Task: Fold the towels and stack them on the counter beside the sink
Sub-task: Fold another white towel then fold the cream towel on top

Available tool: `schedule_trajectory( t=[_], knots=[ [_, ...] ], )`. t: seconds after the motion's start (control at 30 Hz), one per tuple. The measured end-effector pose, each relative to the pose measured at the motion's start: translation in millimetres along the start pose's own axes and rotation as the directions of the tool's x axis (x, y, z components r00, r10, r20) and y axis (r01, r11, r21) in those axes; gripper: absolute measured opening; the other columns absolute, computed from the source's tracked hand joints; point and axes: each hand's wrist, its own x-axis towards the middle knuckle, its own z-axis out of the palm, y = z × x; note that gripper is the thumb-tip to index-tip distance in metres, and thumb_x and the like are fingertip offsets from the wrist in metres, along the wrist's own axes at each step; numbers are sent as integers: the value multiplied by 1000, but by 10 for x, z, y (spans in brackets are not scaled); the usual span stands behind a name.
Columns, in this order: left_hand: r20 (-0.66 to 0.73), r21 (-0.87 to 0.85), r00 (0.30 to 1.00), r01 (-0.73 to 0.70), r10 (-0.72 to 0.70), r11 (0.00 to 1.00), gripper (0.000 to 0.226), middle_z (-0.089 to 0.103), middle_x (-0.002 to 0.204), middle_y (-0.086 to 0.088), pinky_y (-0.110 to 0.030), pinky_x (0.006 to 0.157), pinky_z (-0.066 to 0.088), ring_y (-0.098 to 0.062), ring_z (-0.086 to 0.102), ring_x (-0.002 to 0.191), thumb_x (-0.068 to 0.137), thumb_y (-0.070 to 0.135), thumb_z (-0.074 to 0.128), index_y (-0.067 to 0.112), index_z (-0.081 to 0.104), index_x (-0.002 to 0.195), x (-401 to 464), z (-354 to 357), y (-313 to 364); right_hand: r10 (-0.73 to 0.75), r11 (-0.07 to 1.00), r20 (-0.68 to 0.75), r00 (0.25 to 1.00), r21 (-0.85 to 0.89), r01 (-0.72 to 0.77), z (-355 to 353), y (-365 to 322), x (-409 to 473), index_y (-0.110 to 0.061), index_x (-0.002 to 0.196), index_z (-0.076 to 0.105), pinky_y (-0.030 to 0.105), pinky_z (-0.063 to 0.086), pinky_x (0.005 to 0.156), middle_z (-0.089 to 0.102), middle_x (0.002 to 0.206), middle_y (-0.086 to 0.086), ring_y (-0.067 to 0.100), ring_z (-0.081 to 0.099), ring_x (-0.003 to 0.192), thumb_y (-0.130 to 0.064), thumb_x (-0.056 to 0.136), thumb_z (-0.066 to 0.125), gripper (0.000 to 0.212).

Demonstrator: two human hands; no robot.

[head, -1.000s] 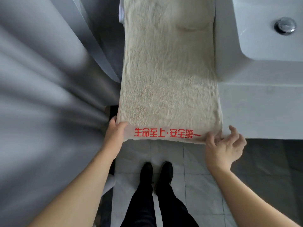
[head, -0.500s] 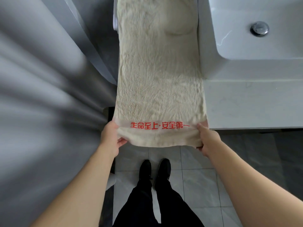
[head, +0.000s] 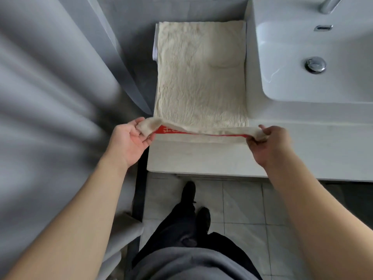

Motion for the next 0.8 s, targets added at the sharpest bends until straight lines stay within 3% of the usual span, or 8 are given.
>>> schedule_trajectory(
  t=[0.1, 0.2, 0.3, 0.4, 0.53, 0.63, 0.7, 0.8],
  knots=[
    [50, 100, 996, -73, 68, 992, 54, 65, 122, -16, -38, 89, 55, -29, 68, 110, 84, -22, 26, 10, 57, 115, 254, 242, 237, -126, 992, 120, 985, -18, 129, 369, -265, 36, -7, 80, 56, 27, 47, 69, 63, 98, 11, 30, 62, 94, -11, 99, 51, 20],
    [63, 177, 994, -97, 87, 979, 47, 63, 125, -18, -37, 89, 58, -31, 67, 111, 89, -23, 36, 7, 58, 117, 607, 475, 475, -223, 952, 171, 960, -174, 252, 757, -459, 312, -7, 118, 55, 28, 58, 81, 58, 102, 14, 24, 65, 93, 19, 87, 41, 43],
    [84, 392, 992, -122, 97, 912, 33, 63, 124, -13, -34, 86, 59, -26, 68, 109, 94, -12, 53, 10, 60, 118, 966, 704, 651, -465, 531, 271, 842, -676, 511, 1099, -608, 514, -16, 128, 56, 28, 53, 87, 61, 114, 2, 18, 61, 102, 8, 86, 51, 49],
    [51, 532, 988, -149, 144, 833, 33, 61, 125, -9, -34, 85, 60, -25, 65, 110, 94, -8, 58, 16, 60, 116, 1340, 917, 775, -574, 167, 427, 699, -774, 610, 1378, -732, 706, -15, 123, 58, 21, 39, 76, 55, 107, -3, 15, 49, 95, 1, 89, 42, 41],
    [33, 590, 982, -168, 185, 790, 35, 62, 123, -8, -30, 80, 60, -21, 67, 107, 95, -8, 56, 18, 58, 119, 1825, 1081, 943, -601, 64, 413, 684, -829, 556, 1759, -988, 1094, -6, 100, 62, 27, 37, 69, 57, 94, 5, 23, 49, 86, -14, 95, 40, 24],
    [126, 740, 964, -247, 232, 625, 46, 67, 118, 0, -28, 80, 60, -13, 68, 104, 87, -1, 72, 19, 54, 124, 2101, 1173, 1028, -600, 87, 339, 725, -872, 481, 2050, -1187, 1327, -2, 83, 55, 32, 35, 67, 55, 86, 12, 30, 49, 81, -22, 99, 34, 33],
    [146, 815, 950, -275, 277, 511, 41, 68, 115, 2, -30, 80, 61, -11, 70, 98, 89, 5, 73, 20, 54, 123, 2246, 1268, 1082, -619, 2, 354, 701, -892, 452, 2244, -1315, 1408, -2, 85, 52, 34, 33, 71, 53, 91, 15, 30, 46, 84, -18, 98, 31, 29],
    [122, 813, 932, -292, 342, 504, 20, 72, 104, -1, -29, 69, 61, -11, 74, 81, 98, 5, 59, 17, 59, 114, 2436, 1434, 1197, -675, -147, 381, 632, -908, 391, 2501, -1517, 1514, 2, 102, 58, 40, 38, 84, 56, 110, 22, 39, 50, 100, -16, 97, 30, 33]
  ],
)
